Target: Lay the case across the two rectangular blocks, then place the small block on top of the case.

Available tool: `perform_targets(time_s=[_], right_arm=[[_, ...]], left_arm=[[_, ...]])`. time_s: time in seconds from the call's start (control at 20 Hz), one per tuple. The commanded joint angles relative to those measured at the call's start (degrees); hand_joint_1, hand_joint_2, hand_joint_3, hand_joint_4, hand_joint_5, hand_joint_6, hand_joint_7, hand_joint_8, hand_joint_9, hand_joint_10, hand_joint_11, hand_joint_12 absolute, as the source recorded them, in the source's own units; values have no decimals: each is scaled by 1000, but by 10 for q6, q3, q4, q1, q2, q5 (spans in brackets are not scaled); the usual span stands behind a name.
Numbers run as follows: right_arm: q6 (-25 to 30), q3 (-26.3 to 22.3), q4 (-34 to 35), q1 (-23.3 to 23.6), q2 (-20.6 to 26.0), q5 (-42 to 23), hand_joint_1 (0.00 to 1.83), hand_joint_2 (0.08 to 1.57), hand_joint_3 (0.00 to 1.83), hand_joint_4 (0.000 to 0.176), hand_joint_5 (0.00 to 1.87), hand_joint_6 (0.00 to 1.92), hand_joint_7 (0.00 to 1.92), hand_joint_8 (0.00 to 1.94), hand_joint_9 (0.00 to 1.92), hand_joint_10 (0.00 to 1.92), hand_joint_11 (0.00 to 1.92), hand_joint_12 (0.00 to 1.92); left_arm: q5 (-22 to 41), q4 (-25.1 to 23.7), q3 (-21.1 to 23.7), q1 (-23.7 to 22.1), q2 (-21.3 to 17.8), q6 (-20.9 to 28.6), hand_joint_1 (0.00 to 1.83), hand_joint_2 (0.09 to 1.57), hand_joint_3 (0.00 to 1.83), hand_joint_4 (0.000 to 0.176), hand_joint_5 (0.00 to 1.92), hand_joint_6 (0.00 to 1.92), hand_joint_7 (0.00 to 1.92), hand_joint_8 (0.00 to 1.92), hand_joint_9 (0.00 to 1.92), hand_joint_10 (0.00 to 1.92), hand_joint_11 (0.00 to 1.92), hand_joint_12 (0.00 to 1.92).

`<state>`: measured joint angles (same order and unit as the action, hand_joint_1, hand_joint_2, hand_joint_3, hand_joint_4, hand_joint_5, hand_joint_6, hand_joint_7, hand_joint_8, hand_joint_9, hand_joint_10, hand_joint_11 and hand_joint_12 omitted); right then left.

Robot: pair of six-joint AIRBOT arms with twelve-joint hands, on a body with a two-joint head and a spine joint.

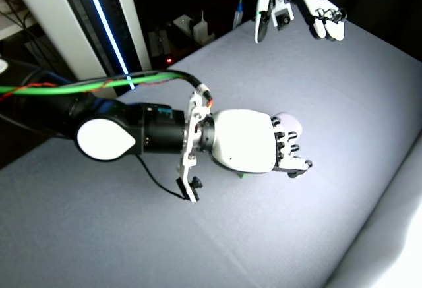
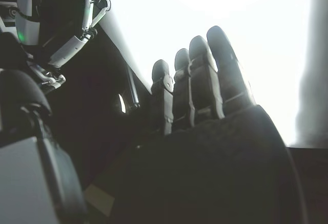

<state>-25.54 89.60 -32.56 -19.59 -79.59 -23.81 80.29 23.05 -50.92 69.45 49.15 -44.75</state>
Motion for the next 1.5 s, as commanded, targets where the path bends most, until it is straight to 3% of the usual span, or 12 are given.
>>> perform_targets(time_s=[0.0, 0.2, 0.5, 0.8, 1.0, 1.1, 1.15, 1.2, 1.25, 1.3, 1.35, 1.45], right_arm=[[-1, -5, 8, -1, 0, -46, 989, 1016, 0, 7, 474, 0, 562, 0, 630, 5, 63, 1232], [-1, -16, 8, 2, 15, -61, 994, 1002, 0, 24, 457, 1, 550, 1, 650, 10, 146, 1230], [-1, -24, 8, 12, 35, -72, 957, 976, 0, 50, 477, 2, 613, 19, 682, 24, 160, 1277], [-1, -36, 19, 15, 61, -95, 941, 995, 0, 0, 445, 0, 564, 0, 608, 0, 69, 1164], [-1, -41, 21, 15, 68, -103, 946, 976, 0, 14, 429, 0, 552, 0, 576, 0, 151, 1084], [-4, -55, 29, 15, 90, -126, 938, 997, 3, 0, 396, 0, 549, 1, 550, 0, 97, 1129], [-9, -64, 31, 15, 100, -134, 872, 995, 0, 8, 398, 0, 561, 2, 539, 0, 39, 1198], [-16, -74, 33, 15, 112, -141, 865, 1011, 3, 42, 373, 3, 532, 5, 516, 4, 41, 1057], [-29, -96, 44, 15, 127, -162, 838, 1025, 1, 33, 358, 1, 520, 1, 519, 5, 54, 990], [-33, -105, 54, 15, 142, -177, 838, 1025, 1, 33, 358, 1, 520, 1, 519, 5, 54, 990], [-39, -116, 72, 4, 159, -197, 867, 1013, 0, 16, 383, 5, 534, 1, 547, 6, 113, 938], [-46, -135, 111, -32, 186, -245, 883, 1017, 1, 6, 386, 5, 514, 0, 541, 2, 120, 935]], left_arm=[[74, -7, -1, -5, 2, 5, 769, 893, 0, 54, 234, 2, 181, 2, 192, 1, 0, 587], [75, -7, -1, -5, 3, 5, 755, 884, 0, 73, 224, 2, 180, 1, 196, 2, 0, 626], [76, -6, -1, -3, 4, 6, 775, 886, 0, 69, 225, 3, 176, 4, 188, 2, 0, 584], [79, -5, 1, -1, 4, 8, 763, 878, 0, 71, 230, 0, 174, 0, 184, 0, 0, 549], [80, -5, 1, -1, 4, 9, 766, 875, 0, 68, 229, 1, 176, 1, 186, 2, 0, 592], [83, -4, 2, 0, 4, 10, 776, 882, 1, 61, 223, 2, 168, 1, 173, 2, 0, 524], [85, -4, 2, 2, 4, 12, 769, 885, 2, 81, 204, 0, 164, 1, 163, 0, 0, 518], [88, -4, 2, 3, 4, 14, 775, 881, 0, 84, 186, 1, 180, 4, 198, 9, 0, 608], [95, -4, 3, 4, 2, 16, 798, 898, 7, 102, 154, 0, 152, 0, 196, 6, 0, 627], [97, -4, 3, 4, 1, 16, 798, 898, 7, 102, 154, 0, 152, 0, 196, 6, 0, 627], [102, -4, 4, 5, -2, 16, 813, 922, 12, 125, 127, 1, 129, 1, 167, 2, 0, 572], [114, -7, 6, 6, -6, 17, 800, 939, 12, 118, 115, 1, 128, 1, 158, 0, 0, 504]])
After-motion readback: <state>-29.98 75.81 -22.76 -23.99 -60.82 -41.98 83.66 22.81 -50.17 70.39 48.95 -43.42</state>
